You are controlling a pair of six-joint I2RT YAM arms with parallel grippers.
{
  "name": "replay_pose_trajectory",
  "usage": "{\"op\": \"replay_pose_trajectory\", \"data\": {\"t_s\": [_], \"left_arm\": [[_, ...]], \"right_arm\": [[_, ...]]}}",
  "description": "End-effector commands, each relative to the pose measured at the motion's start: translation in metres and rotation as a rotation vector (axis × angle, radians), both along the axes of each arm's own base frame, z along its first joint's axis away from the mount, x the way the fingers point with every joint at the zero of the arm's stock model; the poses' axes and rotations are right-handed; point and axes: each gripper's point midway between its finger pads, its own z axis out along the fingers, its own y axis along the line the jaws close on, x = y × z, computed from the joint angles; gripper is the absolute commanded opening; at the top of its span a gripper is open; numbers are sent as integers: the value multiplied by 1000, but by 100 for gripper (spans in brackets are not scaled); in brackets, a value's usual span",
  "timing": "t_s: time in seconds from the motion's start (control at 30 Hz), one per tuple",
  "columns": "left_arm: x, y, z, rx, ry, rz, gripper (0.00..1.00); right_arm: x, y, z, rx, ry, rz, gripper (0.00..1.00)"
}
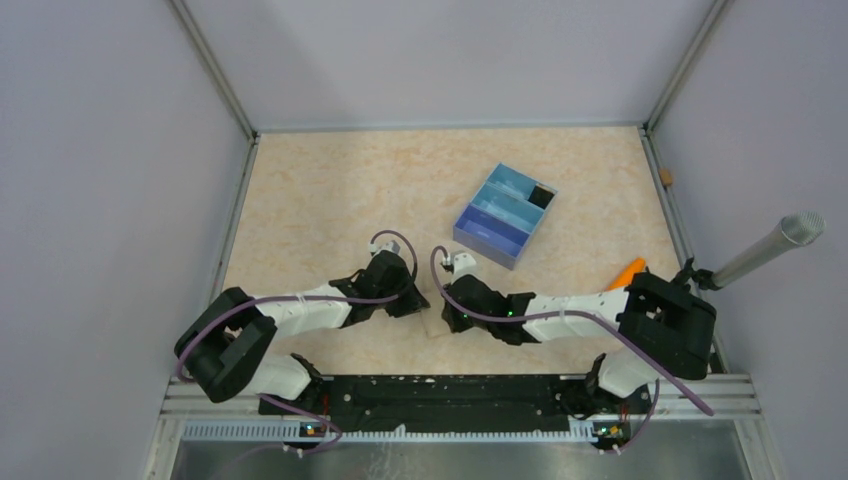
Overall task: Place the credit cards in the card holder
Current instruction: Close the card holder at the center of the board.
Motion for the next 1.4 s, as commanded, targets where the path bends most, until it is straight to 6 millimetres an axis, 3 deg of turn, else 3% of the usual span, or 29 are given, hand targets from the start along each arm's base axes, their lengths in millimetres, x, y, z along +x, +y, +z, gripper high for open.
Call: {"op": "replay_pose_trajectory", "data": {"t_s": [0.0, 0.33, 0.57, 0.83, 1.03, 1.37], "left_arm": [[-28, 47, -48, 233, 115, 19, 23], [-28, 48, -46, 234, 106, 11, 22], [-28, 47, -46, 233, 105, 7, 21], [-29, 48, -46, 237, 104, 3, 20], [-30, 49, -46, 237, 107, 4, 20], [-31, 50, -45, 239, 104, 0, 20]], "right_arm": [[5, -3, -9, -114, -15, 30, 0], [22, 1, 0, -55, 68, 54, 0], [21, -1, -18, -9, 210, 90, 0], [31, -27, -44, -4, 376, 24, 0], [17, -40, -58, 6, 409, 18, 0], [17, -72, -92, 2, 445, -75, 0]]}}
